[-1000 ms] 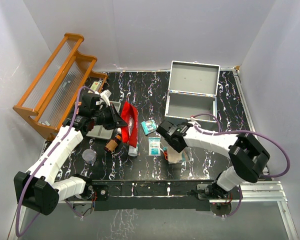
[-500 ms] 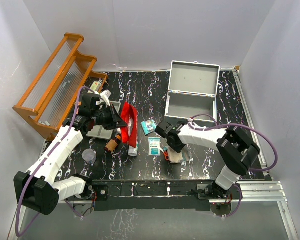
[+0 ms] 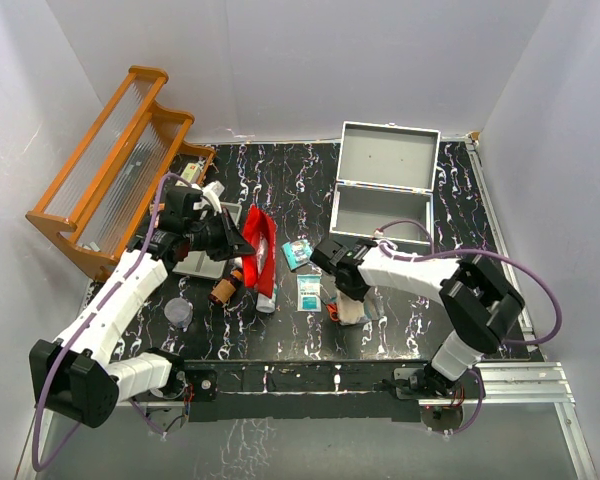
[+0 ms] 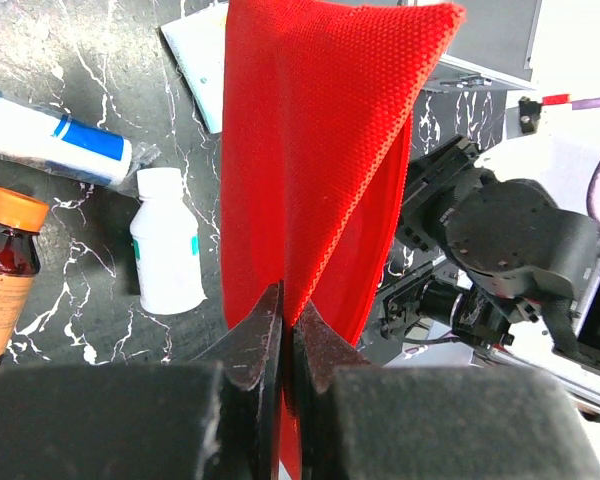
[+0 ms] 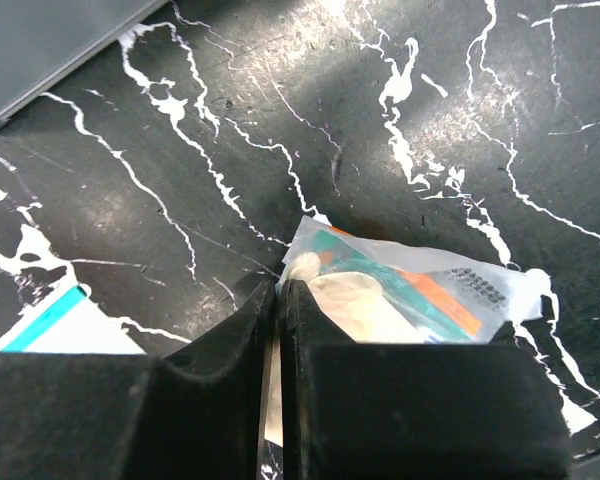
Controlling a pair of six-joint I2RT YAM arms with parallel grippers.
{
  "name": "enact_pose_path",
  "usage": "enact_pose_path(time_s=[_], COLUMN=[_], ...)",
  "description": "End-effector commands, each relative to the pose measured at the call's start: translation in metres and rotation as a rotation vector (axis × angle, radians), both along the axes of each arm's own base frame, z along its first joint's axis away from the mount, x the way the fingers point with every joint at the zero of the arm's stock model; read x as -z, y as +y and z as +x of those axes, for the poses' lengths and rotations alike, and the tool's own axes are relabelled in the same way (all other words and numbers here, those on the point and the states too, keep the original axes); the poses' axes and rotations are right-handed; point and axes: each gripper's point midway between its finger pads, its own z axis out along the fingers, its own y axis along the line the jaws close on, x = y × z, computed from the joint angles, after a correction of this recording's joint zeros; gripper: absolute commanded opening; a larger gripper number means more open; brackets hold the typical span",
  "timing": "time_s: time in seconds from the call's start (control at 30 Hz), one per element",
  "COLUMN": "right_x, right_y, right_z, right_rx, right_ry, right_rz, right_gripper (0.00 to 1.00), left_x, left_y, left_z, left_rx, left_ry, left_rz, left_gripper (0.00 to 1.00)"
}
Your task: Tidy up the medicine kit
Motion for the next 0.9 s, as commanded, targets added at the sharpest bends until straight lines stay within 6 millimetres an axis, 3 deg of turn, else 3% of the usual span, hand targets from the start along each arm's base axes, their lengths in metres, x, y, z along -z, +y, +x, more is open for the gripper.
enact_pose_path(time_s=[0.0,0.17,0.43,0.63,0.87], right_x=[-0.032,-0.037,-0.046,-0.062,-0.069], right_y=[-0.004,0.002,0.017,0.039,0.056], right_z=[0.012,0.016,0.025,0.032,0.032], right_rx=[-0.045,-0.117,-0.238,-0.38,-0.493], right_ry=[-0.096,-0.139,-0.192,-0.272,-0.319], right_rz=[-0.002,0.035,0.083,0.166,0.231], right_gripper=[0.05,0.0,0.03,0.02,0.11], left_x=[-0.012,-0.01,-0.008,-0.006,-0.005], left_y=[-0.008,-0.01,-0.014,-0.017,-0.02], left_z=[-0.001,0.0,-0.002,-0.003,-0.004], left_rx=[0.038,0.04,0.055,0.058,0.065], left_ry=[-0.013,-0.002,0.015,0.024,0.033], left_rz=[-0.034,-0.042,-0.049,-0.054,-0.055], left_gripper=[0.0,0.0,0.0,0.0,0.0])
